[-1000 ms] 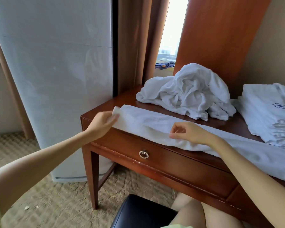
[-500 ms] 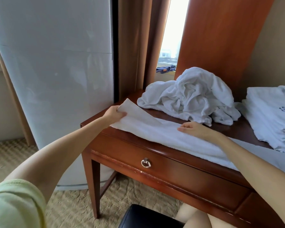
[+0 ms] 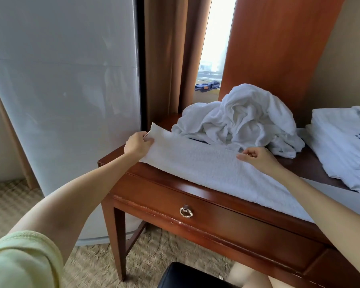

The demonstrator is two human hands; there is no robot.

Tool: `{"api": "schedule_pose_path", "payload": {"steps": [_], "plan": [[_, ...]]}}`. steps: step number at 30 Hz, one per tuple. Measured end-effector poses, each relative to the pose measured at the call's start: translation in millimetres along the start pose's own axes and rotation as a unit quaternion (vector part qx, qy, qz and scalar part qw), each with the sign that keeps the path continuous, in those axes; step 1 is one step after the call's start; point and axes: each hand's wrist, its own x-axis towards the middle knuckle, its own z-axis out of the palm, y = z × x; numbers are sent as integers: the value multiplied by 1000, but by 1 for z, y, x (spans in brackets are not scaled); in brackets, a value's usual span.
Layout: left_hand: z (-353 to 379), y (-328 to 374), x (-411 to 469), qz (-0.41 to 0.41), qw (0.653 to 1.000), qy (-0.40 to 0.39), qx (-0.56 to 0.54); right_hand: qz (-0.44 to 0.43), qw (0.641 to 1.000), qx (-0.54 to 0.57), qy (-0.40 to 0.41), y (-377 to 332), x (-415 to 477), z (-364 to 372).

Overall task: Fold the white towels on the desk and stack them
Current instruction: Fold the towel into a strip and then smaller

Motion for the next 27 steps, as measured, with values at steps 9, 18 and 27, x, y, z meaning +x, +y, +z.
{"api": "schedule_pose_path", "payload": {"steps": [9, 18, 27], "plan": [[8, 4, -6, 52, 968, -19, 243, 40, 989, -138, 20, 13, -4, 15], [94, 109, -99, 356, 891, -240, 147, 64, 973, -213, 53, 18, -45, -10], [160, 202, -173, 465, 804, -345, 131, 152, 935, -274, 166, 110, -143, -137]]}}
